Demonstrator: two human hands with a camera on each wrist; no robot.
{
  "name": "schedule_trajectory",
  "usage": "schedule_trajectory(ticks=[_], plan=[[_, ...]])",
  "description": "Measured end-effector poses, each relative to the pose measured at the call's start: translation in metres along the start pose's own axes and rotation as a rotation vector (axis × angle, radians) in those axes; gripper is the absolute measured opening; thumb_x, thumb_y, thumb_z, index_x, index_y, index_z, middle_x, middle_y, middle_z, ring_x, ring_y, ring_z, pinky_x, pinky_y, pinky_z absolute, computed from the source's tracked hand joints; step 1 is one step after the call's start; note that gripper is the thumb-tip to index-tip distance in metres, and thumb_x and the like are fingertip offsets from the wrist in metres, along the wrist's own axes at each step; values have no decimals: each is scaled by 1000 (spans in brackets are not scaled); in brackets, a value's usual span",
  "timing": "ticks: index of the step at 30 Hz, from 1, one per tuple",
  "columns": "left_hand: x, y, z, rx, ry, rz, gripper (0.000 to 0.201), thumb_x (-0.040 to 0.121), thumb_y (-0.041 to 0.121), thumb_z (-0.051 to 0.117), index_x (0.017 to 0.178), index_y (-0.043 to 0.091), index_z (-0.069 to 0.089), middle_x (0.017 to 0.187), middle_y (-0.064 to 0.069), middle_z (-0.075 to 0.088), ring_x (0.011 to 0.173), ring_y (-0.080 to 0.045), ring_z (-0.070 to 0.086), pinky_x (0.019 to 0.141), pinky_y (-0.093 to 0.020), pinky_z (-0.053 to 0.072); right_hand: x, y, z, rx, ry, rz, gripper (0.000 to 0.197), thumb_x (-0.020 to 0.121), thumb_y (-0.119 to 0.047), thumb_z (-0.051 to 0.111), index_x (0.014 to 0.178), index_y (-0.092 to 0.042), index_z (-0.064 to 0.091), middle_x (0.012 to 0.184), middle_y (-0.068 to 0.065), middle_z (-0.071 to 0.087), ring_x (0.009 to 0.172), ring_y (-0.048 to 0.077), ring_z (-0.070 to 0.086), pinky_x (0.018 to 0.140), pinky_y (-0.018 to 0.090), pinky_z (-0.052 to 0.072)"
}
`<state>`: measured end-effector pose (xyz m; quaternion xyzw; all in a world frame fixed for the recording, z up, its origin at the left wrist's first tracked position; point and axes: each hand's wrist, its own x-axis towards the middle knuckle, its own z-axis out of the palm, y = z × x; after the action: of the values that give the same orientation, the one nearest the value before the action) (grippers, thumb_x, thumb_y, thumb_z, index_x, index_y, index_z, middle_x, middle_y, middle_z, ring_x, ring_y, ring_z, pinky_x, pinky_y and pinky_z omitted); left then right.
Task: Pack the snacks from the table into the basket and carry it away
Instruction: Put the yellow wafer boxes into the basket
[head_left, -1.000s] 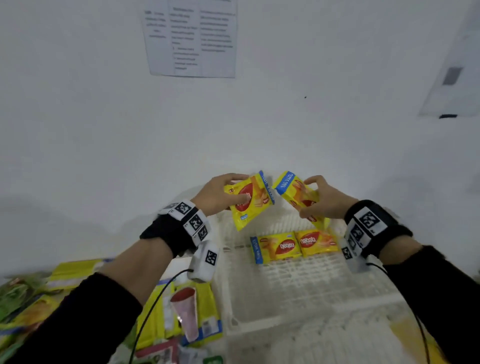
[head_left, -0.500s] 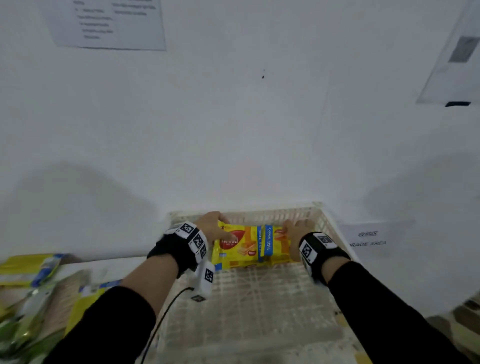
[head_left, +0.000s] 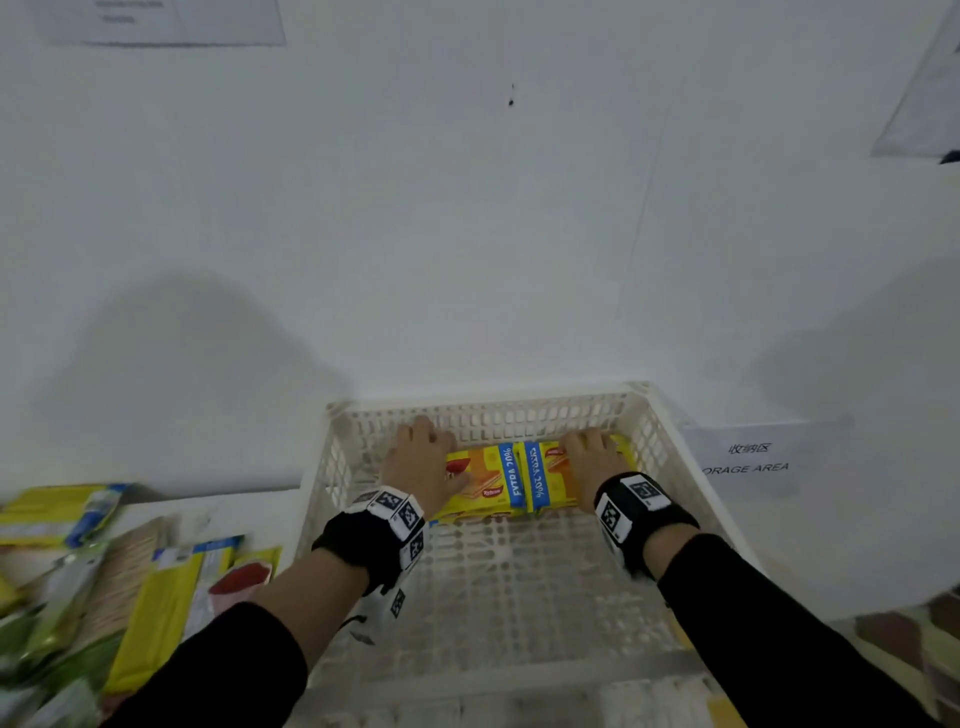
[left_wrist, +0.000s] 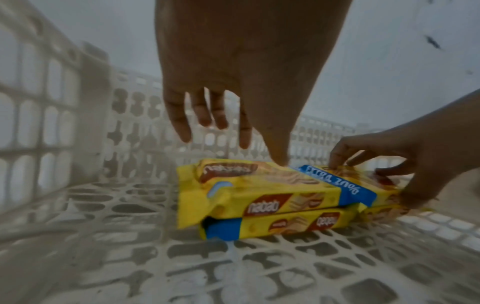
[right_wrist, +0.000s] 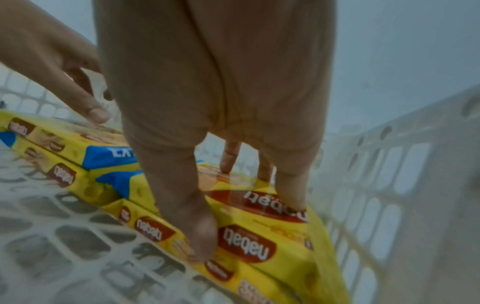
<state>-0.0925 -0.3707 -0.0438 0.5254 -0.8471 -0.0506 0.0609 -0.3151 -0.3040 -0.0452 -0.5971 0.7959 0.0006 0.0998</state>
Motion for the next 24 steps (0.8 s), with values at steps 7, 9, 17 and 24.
schedule_trajectory(ticks=[7,9,17,24], plan=[[-4,5,8,-30,-237,138,67,72,43,78,130,30,46,139,0,34,126,-25,33,102,-47,36,-7,1,-4,59,-27,136,51,89,-4,46,134,-26,37,146,17,21,130,46,31,106,51,37],[-3,5,10,-11,-224,156,64,76,38,75,132,29,45,140,-1,33,128,-25,32,101,-47,36,-7,3,-5,70,-25,162,51,90,-5,43,135,-29,37,149,17,17,128,47,34,104,52,39],[-1,10,4,-14,-286,181,71,78,37,74,139,26,39,144,-4,32,130,-28,32,104,-47,35,-12,-4,-14,26,-78,185,53,91,-13,51,138,-27,33,148,19,19,130,49,32,104,52,40],[-24,-5,-83,-445,14,200,24,90,23,61,112,12,65,113,-6,64,101,-17,60,78,-18,41,-34,-60,-67,250,15,35,53,83,-4,62,130,-14,42,132,17,39,112,37,51,79,34,43]])
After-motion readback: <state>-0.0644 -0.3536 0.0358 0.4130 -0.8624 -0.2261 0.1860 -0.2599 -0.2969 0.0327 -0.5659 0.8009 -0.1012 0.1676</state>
